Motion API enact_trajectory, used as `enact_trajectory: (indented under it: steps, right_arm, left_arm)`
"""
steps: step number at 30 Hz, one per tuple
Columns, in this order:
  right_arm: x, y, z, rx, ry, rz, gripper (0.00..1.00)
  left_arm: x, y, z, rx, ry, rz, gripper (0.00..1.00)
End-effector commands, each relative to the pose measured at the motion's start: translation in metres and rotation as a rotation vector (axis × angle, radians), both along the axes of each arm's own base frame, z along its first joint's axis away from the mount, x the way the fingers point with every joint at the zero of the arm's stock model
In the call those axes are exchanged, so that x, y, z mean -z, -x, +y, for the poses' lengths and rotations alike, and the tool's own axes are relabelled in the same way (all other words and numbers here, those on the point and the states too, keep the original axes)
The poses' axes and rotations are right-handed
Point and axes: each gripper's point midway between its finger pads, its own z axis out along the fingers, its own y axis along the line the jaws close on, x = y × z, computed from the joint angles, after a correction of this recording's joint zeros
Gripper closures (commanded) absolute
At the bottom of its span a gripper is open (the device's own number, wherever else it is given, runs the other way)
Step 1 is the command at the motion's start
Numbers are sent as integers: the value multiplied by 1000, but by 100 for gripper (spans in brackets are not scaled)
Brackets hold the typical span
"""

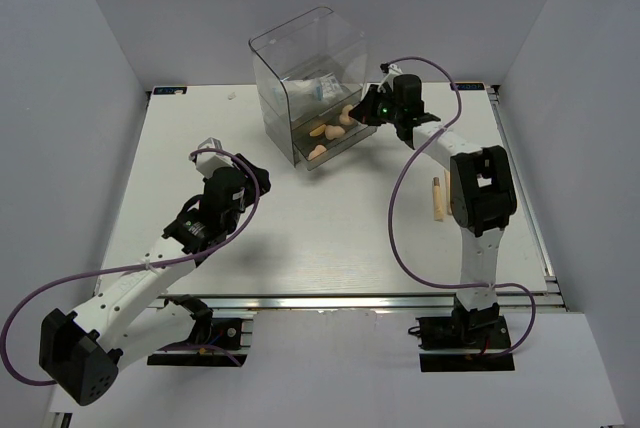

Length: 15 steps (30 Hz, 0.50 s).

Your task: Organize the makeup

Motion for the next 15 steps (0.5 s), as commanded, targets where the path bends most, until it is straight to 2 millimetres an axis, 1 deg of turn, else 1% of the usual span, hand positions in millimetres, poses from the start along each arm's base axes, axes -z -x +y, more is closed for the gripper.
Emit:
enact_trajectory:
  steps: [1, 3, 6, 8, 10, 11, 13, 15]
  right_arm:
    - [-30, 5, 2, 42, -135, 48, 94]
    - [-19, 6, 0, 59, -147, 95, 90]
    - [-5, 8, -1, 66, -153, 140, 80]
    - [1, 7, -1, 74, -148, 151, 70]
    - [3, 6, -2, 71, -131, 142, 60]
    - [0, 4, -3, 76, -124, 127, 57]
    - [-5, 2, -4, 74, -115, 107, 54]
    - [-13, 0, -6, 74, -110, 81, 54]
  left_arm:
    - [-17, 1, 2, -7, 30, -29, 36]
    - [-15, 2, 3, -11, 32, -27, 36]
    - [-16, 4, 3, -11, 36, -27, 36]
    - [-16, 4, 3, -11, 35, -26, 36]
    - [-18, 3, 4, -13, 37, -28, 36]
    - [-17, 3, 3, -11, 35, -26, 36]
    - [-18, 3, 3, -11, 36, -27, 36]
    - [-18, 2, 2, -9, 39, -26, 36]
